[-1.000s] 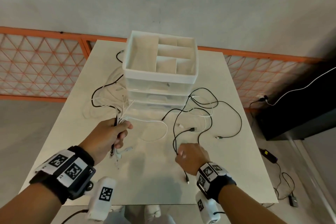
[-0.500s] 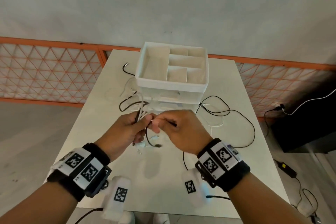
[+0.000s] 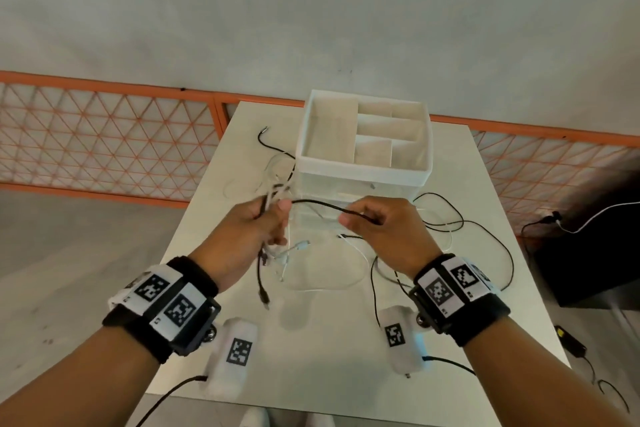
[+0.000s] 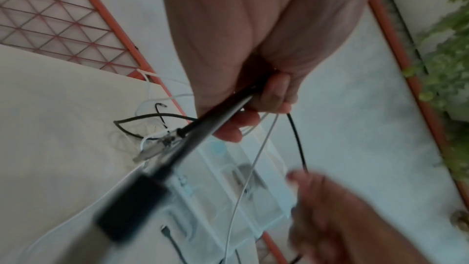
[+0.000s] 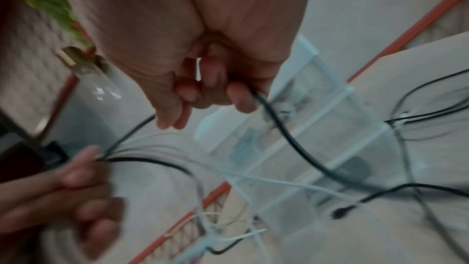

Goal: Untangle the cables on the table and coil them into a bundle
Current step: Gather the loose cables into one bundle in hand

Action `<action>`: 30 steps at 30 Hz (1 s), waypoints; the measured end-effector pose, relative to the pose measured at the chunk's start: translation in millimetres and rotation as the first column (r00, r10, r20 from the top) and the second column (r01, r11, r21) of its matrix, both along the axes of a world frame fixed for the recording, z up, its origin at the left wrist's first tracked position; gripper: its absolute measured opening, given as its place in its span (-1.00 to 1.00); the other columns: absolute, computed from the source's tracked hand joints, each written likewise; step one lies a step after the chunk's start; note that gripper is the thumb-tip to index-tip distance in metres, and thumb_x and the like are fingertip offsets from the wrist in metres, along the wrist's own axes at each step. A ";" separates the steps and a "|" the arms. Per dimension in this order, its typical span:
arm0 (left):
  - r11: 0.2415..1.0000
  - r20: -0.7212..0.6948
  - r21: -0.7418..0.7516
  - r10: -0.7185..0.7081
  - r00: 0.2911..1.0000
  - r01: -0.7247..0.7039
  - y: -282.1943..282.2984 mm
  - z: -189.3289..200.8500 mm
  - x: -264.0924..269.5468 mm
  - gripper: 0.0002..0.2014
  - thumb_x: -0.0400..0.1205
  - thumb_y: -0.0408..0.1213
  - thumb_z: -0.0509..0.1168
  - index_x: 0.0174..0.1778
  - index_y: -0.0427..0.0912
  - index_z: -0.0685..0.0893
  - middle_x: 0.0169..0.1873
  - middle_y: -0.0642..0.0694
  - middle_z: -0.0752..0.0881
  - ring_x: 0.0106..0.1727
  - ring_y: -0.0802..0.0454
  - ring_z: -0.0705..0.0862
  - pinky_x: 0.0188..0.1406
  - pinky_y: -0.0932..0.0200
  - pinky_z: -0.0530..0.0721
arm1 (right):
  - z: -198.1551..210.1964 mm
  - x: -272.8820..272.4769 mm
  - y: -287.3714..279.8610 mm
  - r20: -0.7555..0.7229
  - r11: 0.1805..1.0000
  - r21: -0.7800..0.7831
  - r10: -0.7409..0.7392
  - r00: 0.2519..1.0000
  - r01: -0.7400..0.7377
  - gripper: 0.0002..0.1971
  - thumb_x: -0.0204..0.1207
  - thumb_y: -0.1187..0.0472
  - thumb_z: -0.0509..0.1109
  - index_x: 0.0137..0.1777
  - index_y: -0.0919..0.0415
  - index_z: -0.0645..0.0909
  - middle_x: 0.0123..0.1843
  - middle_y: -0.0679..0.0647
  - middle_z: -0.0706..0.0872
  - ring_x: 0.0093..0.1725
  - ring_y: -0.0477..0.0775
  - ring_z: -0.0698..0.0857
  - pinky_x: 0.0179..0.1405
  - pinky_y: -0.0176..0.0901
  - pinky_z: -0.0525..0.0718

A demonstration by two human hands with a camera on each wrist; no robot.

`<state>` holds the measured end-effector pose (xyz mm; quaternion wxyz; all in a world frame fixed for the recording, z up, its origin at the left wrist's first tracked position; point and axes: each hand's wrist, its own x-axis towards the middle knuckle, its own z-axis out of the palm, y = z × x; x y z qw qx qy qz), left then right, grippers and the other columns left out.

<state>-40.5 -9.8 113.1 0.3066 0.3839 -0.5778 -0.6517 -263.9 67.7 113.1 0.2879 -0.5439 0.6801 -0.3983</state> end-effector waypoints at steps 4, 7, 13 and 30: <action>0.984 -0.202 0.130 0.146 0.969 -0.121 -21.1 18.6 27.5 -0.78 0.65 -0.12 0.29 -0.23 -0.18 0.60 -0.54 0.03 0.32 -0.49 0.08 0.35 -0.43 0.19 0.53 | -43.0 -44.0 8.4 -0.160 0.962 0.199 -0.156 0.975 0.187 -0.64 0.55 0.07 0.51 -0.48 0.02 0.59 -0.61 -0.19 0.51 -0.52 -0.18 0.45 -0.37 -0.26 0.45; 0.947 -0.231 0.154 0.312 0.922 -0.282 -39.4 30.9 46.4 -0.70 0.72 -0.11 0.27 -0.33 -0.09 0.57 -0.46 -0.01 0.11 -0.55 0.13 0.16 -0.64 0.31 0.24 | -67.2 -63.8 17.5 -0.371 0.882 0.388 -0.116 0.921 0.268 -0.59 0.58 0.07 0.42 -0.51 0.13 0.53 -0.53 -0.08 0.53 -0.40 -0.03 0.50 -0.41 -0.29 0.40; 0.875 -0.144 0.209 0.470 0.871 -0.437 -55.3 21.3 63.0 -0.76 0.71 -0.21 0.31 -0.31 -0.09 0.58 -0.60 0.09 0.27 -0.59 0.14 0.15 -0.66 0.28 0.14 | -56.0 -78.4 17.4 -0.541 0.846 0.247 -0.284 0.791 0.473 -0.63 0.71 -0.02 0.29 -0.05 0.22 0.81 -0.03 0.32 0.77 0.07 0.36 0.69 0.01 -0.04 0.55; 0.937 0.284 0.056 0.317 0.905 -0.346 -35.4 -6.0 65.5 -0.73 0.76 -0.22 0.19 -0.14 -0.32 0.63 -0.65 0.06 0.27 -0.68 0.11 0.15 -0.67 0.30 0.15 | 22.4 46.2 -43.1 -0.424 0.953 0.302 0.112 0.899 0.024 -0.47 0.61 -0.34 0.15 -0.13 0.04 0.77 -0.30 0.02 0.74 -0.10 0.22 0.73 0.08 0.09 0.74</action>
